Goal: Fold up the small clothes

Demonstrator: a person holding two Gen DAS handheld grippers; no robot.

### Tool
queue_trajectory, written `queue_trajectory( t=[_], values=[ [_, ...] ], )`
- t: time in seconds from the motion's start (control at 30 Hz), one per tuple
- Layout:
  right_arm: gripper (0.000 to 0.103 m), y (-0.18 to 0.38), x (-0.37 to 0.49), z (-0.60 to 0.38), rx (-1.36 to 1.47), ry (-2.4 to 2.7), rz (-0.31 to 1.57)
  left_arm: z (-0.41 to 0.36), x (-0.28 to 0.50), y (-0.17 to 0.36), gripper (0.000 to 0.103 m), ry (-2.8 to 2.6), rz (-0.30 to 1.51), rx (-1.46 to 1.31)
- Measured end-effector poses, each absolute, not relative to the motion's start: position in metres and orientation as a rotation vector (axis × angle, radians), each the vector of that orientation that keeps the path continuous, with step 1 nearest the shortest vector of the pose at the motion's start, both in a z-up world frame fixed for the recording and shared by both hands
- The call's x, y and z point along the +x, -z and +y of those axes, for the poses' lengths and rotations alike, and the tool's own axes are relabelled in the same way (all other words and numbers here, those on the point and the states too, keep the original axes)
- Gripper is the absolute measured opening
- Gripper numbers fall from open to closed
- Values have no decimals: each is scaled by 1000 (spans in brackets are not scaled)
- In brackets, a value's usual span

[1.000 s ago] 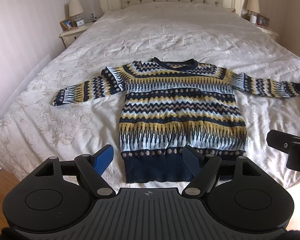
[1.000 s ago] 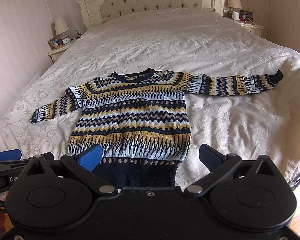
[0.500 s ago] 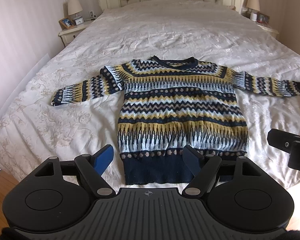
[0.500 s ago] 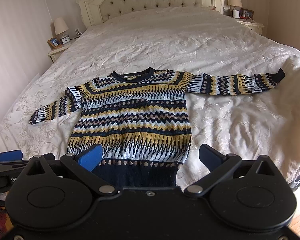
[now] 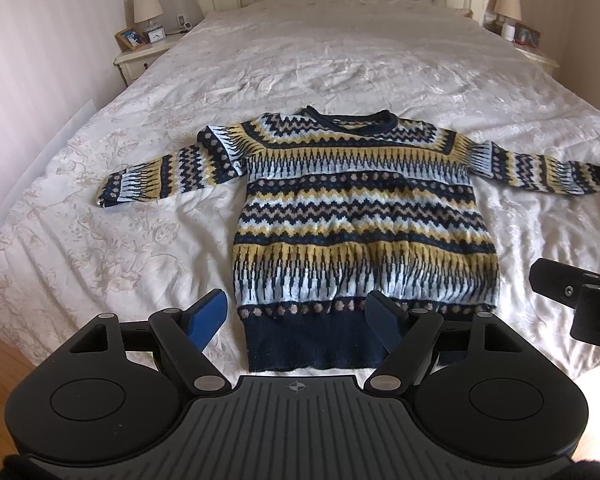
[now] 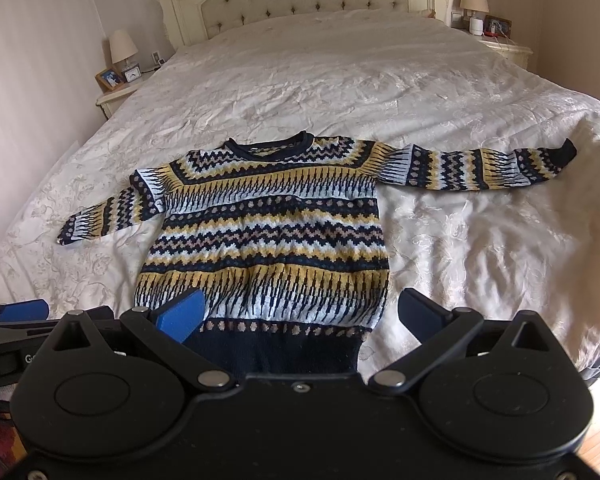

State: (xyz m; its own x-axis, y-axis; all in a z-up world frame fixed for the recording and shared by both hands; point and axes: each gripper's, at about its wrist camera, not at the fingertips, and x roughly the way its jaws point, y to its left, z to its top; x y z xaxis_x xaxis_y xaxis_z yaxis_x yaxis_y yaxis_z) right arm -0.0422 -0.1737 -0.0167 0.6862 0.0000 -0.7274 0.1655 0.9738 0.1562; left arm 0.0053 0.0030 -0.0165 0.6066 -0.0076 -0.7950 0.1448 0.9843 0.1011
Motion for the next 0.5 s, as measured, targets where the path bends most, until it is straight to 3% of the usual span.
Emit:
queue_trajectory(
  t=[0.33,0.5],
  values=[
    [102,9,-24,-163,207,69,752,10,32,18,74,108,936,163],
    [102,-8,-10,-157,195,99,649,12,56,9,62,132,908,176]
  ],
)
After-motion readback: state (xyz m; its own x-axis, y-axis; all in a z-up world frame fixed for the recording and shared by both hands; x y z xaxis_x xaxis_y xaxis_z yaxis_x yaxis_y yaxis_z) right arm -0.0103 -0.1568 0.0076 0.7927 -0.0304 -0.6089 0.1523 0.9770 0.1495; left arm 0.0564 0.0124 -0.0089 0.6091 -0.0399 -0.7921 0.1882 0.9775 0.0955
